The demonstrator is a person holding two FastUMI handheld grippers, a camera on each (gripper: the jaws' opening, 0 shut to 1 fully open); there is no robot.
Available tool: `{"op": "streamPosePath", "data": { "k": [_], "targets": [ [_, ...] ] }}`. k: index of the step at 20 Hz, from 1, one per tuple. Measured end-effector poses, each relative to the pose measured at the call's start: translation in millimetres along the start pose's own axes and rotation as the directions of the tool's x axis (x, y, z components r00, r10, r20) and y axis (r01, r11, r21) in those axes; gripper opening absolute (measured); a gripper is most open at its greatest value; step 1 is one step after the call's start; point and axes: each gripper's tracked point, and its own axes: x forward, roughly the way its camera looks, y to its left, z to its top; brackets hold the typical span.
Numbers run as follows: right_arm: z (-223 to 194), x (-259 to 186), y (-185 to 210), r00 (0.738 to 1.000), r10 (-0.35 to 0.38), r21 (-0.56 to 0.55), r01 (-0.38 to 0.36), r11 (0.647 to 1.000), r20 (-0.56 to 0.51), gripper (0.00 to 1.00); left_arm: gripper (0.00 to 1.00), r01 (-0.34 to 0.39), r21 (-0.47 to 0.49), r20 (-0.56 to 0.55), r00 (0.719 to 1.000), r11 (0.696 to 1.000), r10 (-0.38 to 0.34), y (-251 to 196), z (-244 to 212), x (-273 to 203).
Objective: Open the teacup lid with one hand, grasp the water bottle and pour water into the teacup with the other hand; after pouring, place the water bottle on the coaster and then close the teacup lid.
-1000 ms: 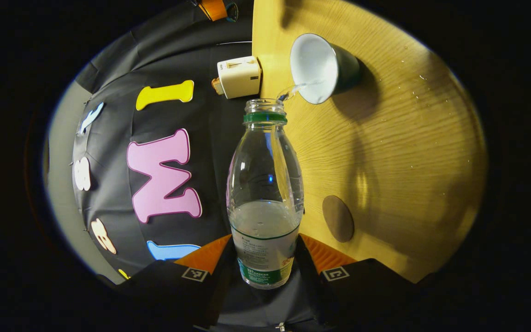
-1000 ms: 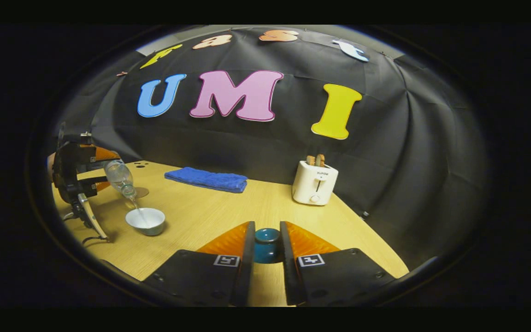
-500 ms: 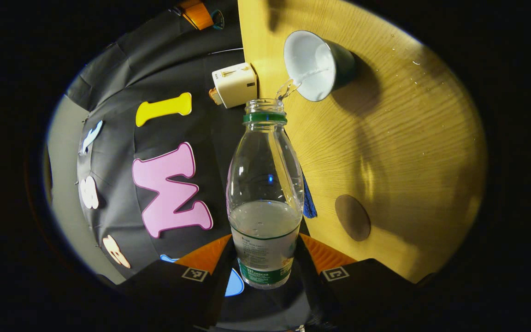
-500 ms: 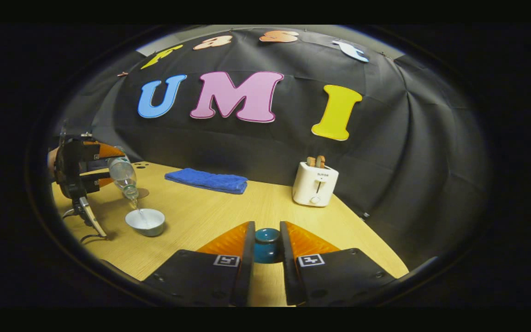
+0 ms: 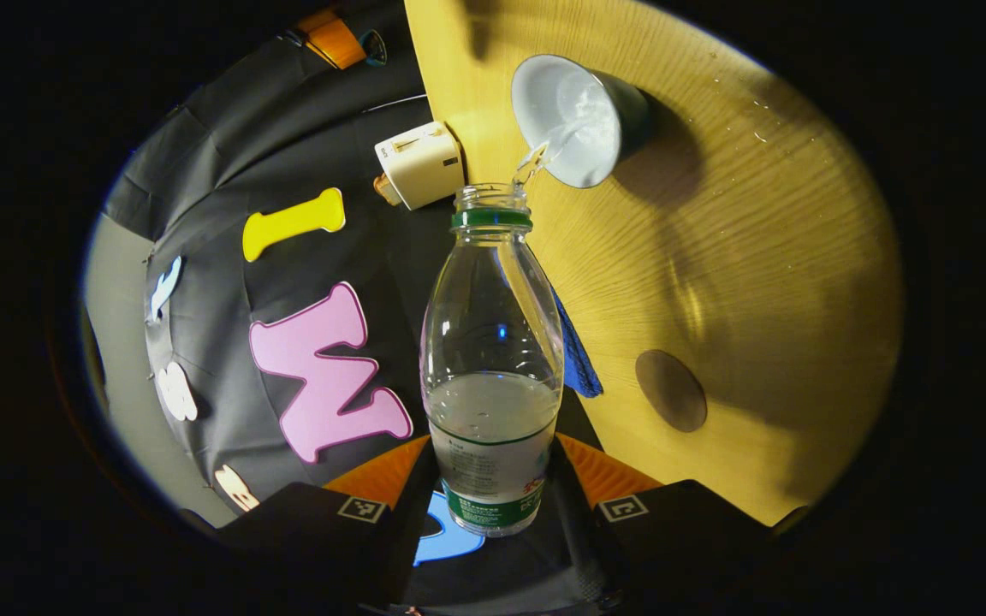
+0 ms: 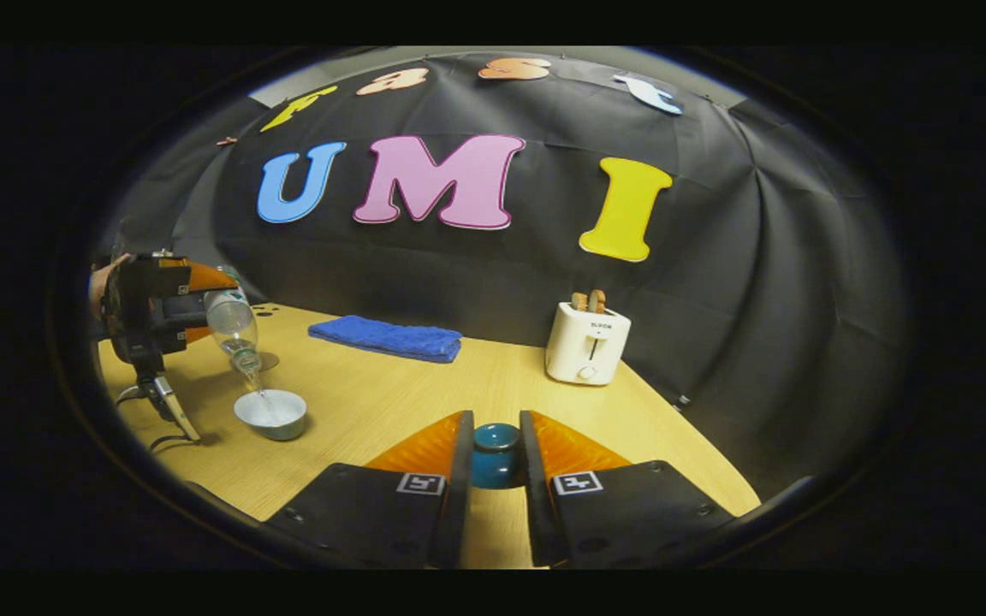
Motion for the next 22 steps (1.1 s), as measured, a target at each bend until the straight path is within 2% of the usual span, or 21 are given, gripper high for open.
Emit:
{"op": "streamPosePath", "data": {
  "k": [3, 4, 11, 22],
  "targets": [
    [-0.2, 0.2, 1.3, 1.000, 0.007, 0.005, -0.007, 1.000, 0.003, 0.26, 0.74, -0.027, 0.027, 0.035, 0.999, 0.999, 0.026, 10.5, 5.7, 4.4],
    [-0.3, 1.6, 1.5, 1.000, 0.010, 0.006, -0.010, 1.000, 0.005, 0.31, 0.75, -0.036, 0.041, 0.043, 0.998, 0.999, 0.034, 12.9, 7.5, 5.2],
    [0.1, 3.9, -2.3, 1.000, 0.012, 0.020, -0.012, 1.000, 0.017, 0.31, 0.75, -0.073, 0.117, 0.091, 0.994, 0.990, 0.062, 23.7, 11.8, 10.6],
    [-2.5, 9.9, -3.9, 1.000, 0.012, 0.047, -0.013, 0.999, 0.029, 0.31, 0.75, -0.067, 0.158, 0.129, 0.991, 0.985, 0.047, 29.2, 24.6, 21.3]
  ]
}}
